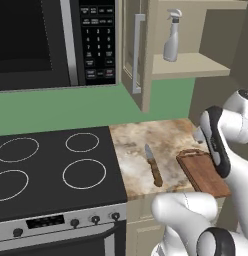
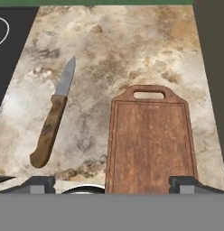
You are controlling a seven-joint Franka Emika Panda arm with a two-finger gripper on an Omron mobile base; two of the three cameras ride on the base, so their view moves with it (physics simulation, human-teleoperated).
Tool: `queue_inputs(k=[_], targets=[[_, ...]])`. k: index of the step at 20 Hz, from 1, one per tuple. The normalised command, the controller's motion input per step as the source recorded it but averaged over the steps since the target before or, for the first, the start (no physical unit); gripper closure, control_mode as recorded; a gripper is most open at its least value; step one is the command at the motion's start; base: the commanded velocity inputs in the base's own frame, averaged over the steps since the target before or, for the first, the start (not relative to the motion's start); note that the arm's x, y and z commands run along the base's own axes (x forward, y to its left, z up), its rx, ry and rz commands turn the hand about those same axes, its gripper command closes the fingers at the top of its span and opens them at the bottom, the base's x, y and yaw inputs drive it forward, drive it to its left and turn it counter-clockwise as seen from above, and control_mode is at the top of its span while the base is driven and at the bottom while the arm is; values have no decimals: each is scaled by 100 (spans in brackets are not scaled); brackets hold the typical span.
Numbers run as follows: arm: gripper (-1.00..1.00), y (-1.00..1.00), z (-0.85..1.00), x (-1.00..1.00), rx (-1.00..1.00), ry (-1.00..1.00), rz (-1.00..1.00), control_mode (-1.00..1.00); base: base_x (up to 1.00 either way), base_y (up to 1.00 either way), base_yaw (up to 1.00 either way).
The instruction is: Move the cutting board and knife to the sink. Then move spray from the cabinet to the counter.
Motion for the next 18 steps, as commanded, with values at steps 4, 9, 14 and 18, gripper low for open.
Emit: queue_inputs(k=[4,9,14,18], targets=[[-100,1,0,-54,0,-1,-4,-100,0,0,0],[-100,0,1,-50,0,2,-18,-100,0,0,0],[-100,-2,1,-41,0,6,-19,-100,0,0,0],[-100,-6,0,-35,0,0,-10,-100,0,0,0]])
